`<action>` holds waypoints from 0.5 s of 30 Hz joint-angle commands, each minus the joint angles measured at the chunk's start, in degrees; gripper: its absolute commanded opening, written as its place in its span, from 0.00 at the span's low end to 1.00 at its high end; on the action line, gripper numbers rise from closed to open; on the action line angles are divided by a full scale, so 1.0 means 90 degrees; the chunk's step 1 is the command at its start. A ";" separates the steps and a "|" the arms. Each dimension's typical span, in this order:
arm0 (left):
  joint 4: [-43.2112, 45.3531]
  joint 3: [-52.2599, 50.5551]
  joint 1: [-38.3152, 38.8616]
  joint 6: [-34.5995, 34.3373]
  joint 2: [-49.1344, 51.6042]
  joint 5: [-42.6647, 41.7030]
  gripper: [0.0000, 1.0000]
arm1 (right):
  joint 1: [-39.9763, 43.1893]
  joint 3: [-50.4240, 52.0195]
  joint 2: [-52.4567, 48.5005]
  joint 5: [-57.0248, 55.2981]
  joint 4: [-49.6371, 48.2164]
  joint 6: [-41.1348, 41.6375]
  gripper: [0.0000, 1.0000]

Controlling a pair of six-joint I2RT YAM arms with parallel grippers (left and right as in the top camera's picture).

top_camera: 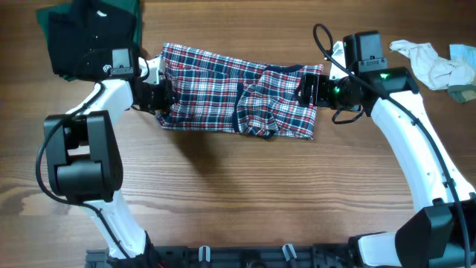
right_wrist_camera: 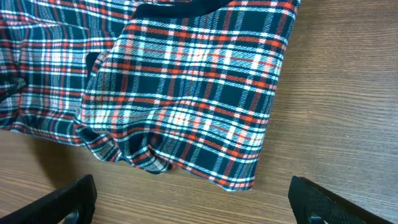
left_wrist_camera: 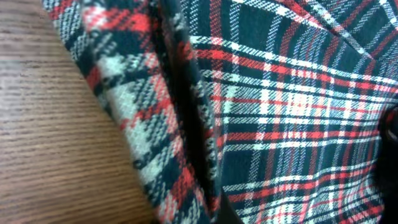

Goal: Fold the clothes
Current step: 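Fold the left end rightward over the bundle with the left gripper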

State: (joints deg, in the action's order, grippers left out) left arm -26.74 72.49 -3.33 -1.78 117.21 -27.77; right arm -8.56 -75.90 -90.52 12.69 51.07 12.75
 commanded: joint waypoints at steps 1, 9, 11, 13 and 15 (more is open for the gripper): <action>-0.0160 -0.0039 0.0080 -0.0017 -0.0357 -0.0097 0.04 | -0.0005 -0.0058 0.0100 0.0095 0.0002 -0.0087 1.00; -0.0279 -0.0039 0.0576 -0.0189 -0.1967 -0.0049 0.04 | -0.0002 -0.0053 0.0046 -0.0845 -0.0002 0.0270 1.00; -0.0279 -0.0039 0.0974 -0.0211 -0.2127 0.0029 0.04 | -0.0002 -0.0053 -0.0007 -0.0848 -0.0005 0.0270 1.00; -0.0282 -0.0039 0.1433 -0.0291 -0.2130 0.0046 0.04 | -0.0002 -0.0053 -0.0051 -0.0896 0.0000 0.0274 1.00; -0.0257 -0.0039 0.1885 -0.0466 -0.2130 0.0070 0.04 | 0.0000 -0.0053 -0.0097 -0.0962 0.0005 0.0274 1.00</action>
State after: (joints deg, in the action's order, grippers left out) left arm -29.34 72.23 8.40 -3.68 98.98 -27.09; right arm -8.56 -75.90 -90.54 6.28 51.07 14.33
